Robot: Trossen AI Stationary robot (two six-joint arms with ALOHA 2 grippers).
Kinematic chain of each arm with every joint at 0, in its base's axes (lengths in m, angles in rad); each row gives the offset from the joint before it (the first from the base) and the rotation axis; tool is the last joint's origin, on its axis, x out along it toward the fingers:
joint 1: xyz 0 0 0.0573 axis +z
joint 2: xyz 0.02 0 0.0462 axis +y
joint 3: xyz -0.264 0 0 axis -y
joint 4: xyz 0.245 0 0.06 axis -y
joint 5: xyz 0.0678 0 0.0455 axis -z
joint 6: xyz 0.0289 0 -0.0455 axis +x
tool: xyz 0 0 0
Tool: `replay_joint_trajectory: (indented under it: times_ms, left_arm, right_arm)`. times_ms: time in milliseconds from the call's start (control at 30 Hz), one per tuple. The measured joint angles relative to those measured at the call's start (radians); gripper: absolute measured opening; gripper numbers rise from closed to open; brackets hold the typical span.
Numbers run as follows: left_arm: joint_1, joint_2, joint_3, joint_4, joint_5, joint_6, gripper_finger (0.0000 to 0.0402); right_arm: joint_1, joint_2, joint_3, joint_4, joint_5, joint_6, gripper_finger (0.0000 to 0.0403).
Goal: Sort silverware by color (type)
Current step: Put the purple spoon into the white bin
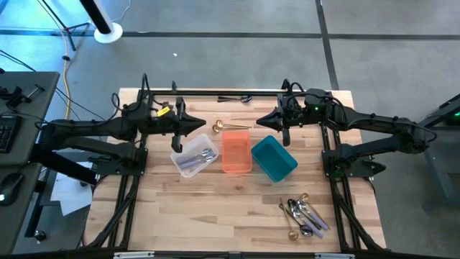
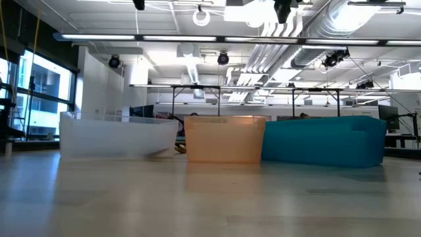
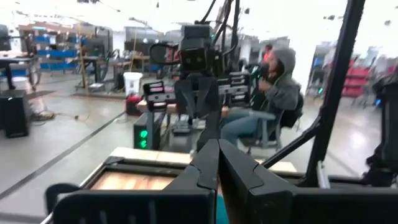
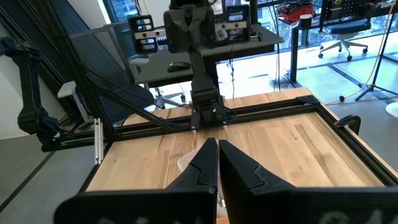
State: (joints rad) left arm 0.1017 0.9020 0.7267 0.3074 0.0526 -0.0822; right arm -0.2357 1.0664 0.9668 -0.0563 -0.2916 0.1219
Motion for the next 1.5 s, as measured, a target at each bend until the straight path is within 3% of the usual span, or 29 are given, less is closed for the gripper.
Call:
replay_joint_trajectory:
  times_ms: [100,1500]
  left_arm:
    - [0.000,-0.001,-0.038,0.066,0.010,-0.025,0.0000]
    - [0.016,-0.001,-0.040,0.056,-0.012,-0.019,0.0000]
  right_arm:
    - [0.000,0.000,0.000,-0.001,0.000,0.000,0.0000]
    - [0.000,0.000,0.000,-0.014,0.000,0.008,0.0000]
